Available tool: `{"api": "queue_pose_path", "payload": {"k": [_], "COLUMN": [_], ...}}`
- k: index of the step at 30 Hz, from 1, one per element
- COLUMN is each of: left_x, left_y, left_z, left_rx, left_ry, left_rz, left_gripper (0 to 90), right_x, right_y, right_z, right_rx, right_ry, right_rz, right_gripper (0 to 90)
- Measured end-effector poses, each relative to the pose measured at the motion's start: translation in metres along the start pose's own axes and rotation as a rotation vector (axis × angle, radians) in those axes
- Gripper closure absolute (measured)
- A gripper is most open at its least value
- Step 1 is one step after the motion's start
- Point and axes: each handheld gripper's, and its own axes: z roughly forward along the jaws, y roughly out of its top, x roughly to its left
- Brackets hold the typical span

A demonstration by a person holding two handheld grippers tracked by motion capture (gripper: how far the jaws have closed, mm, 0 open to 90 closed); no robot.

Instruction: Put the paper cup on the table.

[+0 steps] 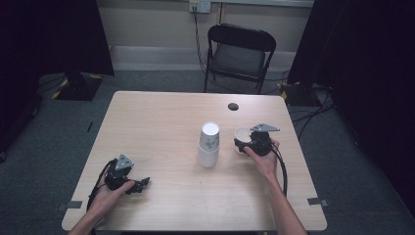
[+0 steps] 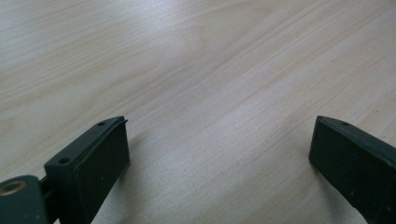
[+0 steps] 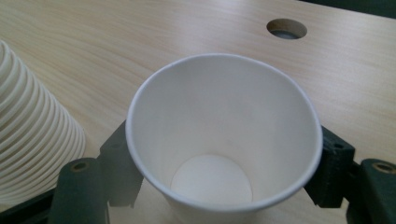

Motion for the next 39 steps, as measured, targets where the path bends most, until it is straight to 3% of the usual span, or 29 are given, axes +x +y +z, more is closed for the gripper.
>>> {"api": "queue_pose_path", "payload": {"k": [6, 10, 14, 29, 31, 34, 39], "left_x": [0.000, 0.001, 0.001, 0.002, 0.002, 0.004, 0.004], "left_y": [0.000, 0.000, 0.000, 0.000, 0.001, 0.002, 0.002], "left_z": [0.000, 0.000, 0.000, 0.000, 0.001, 0.003, 0.003], "left_rx": [0.004, 0.004, 0.005, 0.009, 0.013, 0.017, 0.017], "left_ry": [0.000, -0.001, -0.004, 0.002, 0.003, 0.003, 0.004], "left_rz": [0.005, 0.006, 0.007, 0.007, -0.009, -0.002, -0.002], "left_gripper": [4.6, 4.6, 4.5, 2.7, 0.6, 0.0, 0.0], "right_x": [-0.001, -0.003, -0.004, -0.002, -0.003, -0.003, -0.002], "right_y": [-0.007, -0.011, -0.013, -0.017, -0.017, -0.015, -0.014], "right_z": [-0.004, -0.004, -0.008, -0.033, -0.039, -0.050, -0.065], "right_rx": [0.006, 0.011, 0.004, -0.005, 0.003, -0.015, -0.012], "right_ry": [0.013, 0.024, 0.034, 0.033, 0.045, 0.057, 0.032], "right_rz": [0.013, 0.033, 0.052, 0.053, 0.058, 0.067, 0.065], "right_gripper": [24.1, 14.4, 14.4, 15.6, 15.5, 15.4, 14.6]}}
